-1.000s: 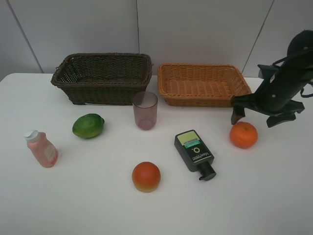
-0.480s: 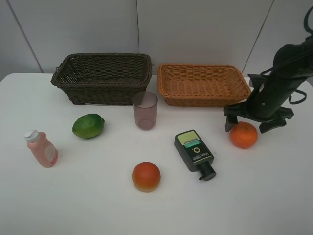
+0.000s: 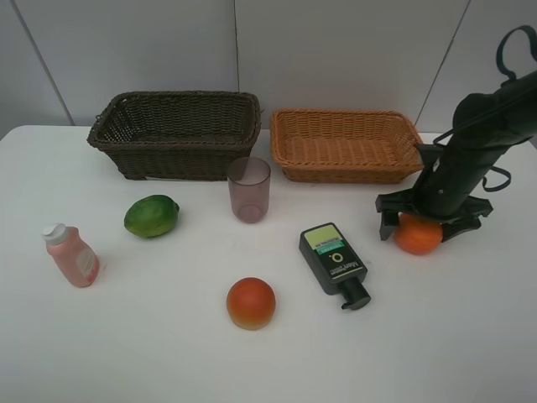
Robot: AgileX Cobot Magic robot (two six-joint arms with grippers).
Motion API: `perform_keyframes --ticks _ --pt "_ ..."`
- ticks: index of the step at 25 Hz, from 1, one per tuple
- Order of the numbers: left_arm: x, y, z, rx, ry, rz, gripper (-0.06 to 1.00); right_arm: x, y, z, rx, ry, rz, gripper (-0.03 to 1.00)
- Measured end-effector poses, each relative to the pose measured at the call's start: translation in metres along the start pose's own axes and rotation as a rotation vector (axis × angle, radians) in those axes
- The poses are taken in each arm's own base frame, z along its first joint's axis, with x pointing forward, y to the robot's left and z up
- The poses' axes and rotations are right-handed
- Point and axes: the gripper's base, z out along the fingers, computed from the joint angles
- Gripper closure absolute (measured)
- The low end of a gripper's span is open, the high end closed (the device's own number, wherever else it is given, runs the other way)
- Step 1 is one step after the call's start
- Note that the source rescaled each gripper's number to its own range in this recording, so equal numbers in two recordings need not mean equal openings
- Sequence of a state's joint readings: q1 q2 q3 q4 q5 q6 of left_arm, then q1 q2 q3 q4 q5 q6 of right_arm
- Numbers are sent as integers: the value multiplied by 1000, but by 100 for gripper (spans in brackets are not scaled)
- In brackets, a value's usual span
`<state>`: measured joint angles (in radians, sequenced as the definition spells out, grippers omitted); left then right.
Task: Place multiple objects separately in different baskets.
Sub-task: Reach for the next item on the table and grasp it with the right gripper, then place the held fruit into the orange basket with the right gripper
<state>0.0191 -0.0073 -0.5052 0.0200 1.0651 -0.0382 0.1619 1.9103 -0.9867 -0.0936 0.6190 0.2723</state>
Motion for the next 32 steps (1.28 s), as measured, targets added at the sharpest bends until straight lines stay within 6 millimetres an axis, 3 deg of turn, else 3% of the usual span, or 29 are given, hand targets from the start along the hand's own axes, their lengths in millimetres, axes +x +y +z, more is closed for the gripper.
perform_keyframes --ticks 2,4,5,6,23,26,32 --pt "0 0 0 0 0 0 -6 0 0 0 0 0 0 14" --pt "0 0 0 0 0 0 -6 0 0 0 0 0 0 42" --pt "0 0 0 0 0 0 -6 0 0 0 0 0 0 64" --pt "0 0 0 0 0 0 -6 0 0 0 0 1 0 66" --pt "0 0 0 0 0 0 -6 -1 -1 -2 8 -2 -10 66" --pt "0 0 0 0 0 0 -6 -10 0 -16 16 4 -5 66" --pt "0 0 0 0 0 0 -6 -36 7 -67 50 56 -31 66"
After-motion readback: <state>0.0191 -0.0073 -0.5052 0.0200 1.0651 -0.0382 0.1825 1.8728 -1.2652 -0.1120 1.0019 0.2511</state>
